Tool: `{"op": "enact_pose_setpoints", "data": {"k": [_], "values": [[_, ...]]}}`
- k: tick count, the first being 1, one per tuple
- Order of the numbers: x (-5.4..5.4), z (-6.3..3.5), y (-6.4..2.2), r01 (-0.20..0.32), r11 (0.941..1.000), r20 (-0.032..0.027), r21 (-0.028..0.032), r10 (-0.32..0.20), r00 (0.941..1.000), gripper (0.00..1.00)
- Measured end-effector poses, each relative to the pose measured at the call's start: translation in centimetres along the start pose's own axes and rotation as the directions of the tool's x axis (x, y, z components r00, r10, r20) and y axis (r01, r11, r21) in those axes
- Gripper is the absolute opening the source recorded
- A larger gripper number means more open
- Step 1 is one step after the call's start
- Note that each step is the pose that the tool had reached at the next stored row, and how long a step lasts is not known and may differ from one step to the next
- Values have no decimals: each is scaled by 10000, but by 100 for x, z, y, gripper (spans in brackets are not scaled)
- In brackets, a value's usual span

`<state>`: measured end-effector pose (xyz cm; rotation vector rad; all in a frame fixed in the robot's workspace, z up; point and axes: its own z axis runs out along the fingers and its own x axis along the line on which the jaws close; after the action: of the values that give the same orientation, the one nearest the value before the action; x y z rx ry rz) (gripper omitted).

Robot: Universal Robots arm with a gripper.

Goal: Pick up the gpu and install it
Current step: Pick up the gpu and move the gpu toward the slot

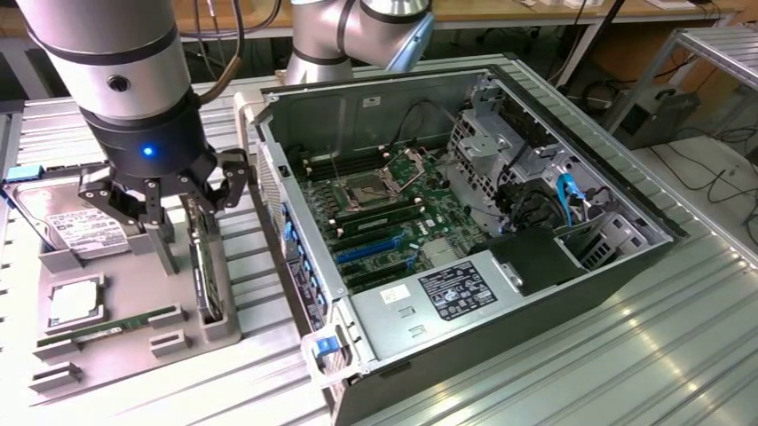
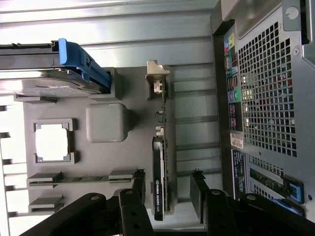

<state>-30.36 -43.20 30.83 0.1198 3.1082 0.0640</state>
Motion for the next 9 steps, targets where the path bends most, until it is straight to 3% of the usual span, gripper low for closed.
{"op": "enact_pose_setpoints", "data": {"k": [4,9], "values": [[5,43,-2,-1,10000,18,0,1,10000,50],[41,126,-8,-43,10000,105,-4,43,9999,50]]}}
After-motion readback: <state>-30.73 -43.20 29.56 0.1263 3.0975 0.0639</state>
